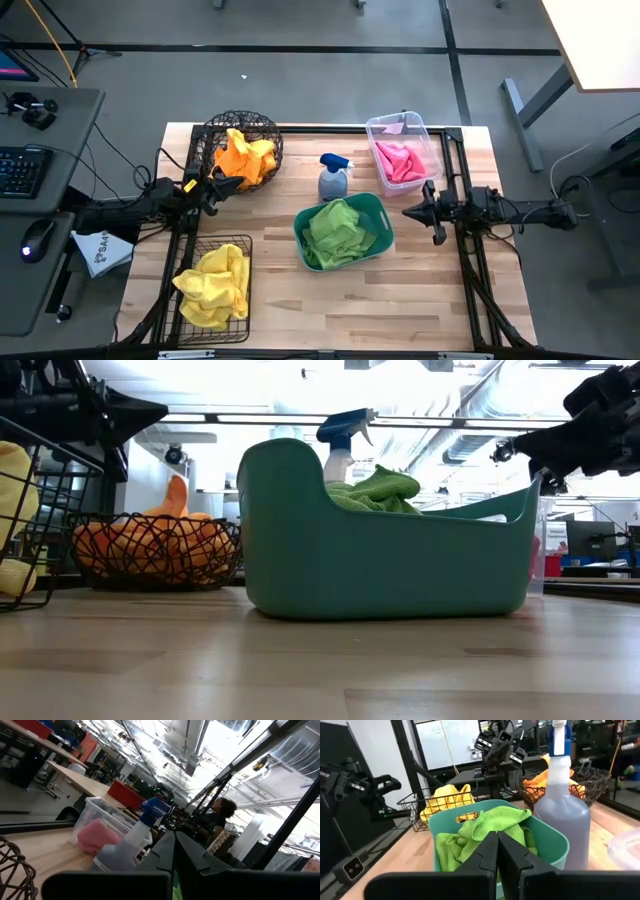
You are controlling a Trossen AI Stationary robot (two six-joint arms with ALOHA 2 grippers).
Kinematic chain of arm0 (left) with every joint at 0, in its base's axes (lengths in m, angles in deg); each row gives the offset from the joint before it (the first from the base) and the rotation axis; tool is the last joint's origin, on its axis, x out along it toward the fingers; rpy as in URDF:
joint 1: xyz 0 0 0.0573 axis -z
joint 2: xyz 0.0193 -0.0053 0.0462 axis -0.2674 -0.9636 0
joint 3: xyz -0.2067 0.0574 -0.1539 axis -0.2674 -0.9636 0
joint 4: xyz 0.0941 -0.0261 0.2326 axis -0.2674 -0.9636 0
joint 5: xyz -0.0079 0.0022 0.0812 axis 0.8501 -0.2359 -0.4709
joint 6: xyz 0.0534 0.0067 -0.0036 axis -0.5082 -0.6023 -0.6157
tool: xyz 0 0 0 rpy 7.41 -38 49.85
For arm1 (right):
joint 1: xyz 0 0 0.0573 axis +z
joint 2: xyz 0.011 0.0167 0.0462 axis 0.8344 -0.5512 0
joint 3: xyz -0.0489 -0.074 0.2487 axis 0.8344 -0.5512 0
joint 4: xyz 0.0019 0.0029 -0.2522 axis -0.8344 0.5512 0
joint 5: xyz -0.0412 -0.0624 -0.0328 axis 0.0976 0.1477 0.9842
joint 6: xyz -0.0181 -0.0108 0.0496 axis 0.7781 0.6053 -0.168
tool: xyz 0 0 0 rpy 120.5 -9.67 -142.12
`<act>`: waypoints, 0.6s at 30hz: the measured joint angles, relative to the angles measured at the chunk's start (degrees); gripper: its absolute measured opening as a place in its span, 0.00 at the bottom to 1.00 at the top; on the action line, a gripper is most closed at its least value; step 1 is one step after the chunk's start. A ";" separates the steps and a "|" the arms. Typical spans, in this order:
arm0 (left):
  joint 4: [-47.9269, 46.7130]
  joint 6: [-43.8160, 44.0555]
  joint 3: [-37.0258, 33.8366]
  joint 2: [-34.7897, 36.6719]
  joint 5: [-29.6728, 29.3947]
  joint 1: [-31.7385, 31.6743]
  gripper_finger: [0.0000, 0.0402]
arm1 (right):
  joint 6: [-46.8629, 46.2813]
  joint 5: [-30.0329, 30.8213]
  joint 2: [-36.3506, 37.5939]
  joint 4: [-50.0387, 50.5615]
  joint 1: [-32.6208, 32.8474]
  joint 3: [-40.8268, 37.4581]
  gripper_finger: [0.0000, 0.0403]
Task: Sort microfiber towel by color & place in baskets
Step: Return to Home Position
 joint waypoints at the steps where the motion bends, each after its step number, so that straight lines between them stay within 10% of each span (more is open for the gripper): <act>1: -0.02 0.00 0.00 0.02 -0.02 -0.02 0.00 | 0.58 0.17 0.02 0.00 0.33 0.00 0.00; 18: -0.20 -0.02 0.00 0.00 0.00 -0.01 0.00 | 1.65 0.49 -0.45 0.00 0.06 0.00 0.00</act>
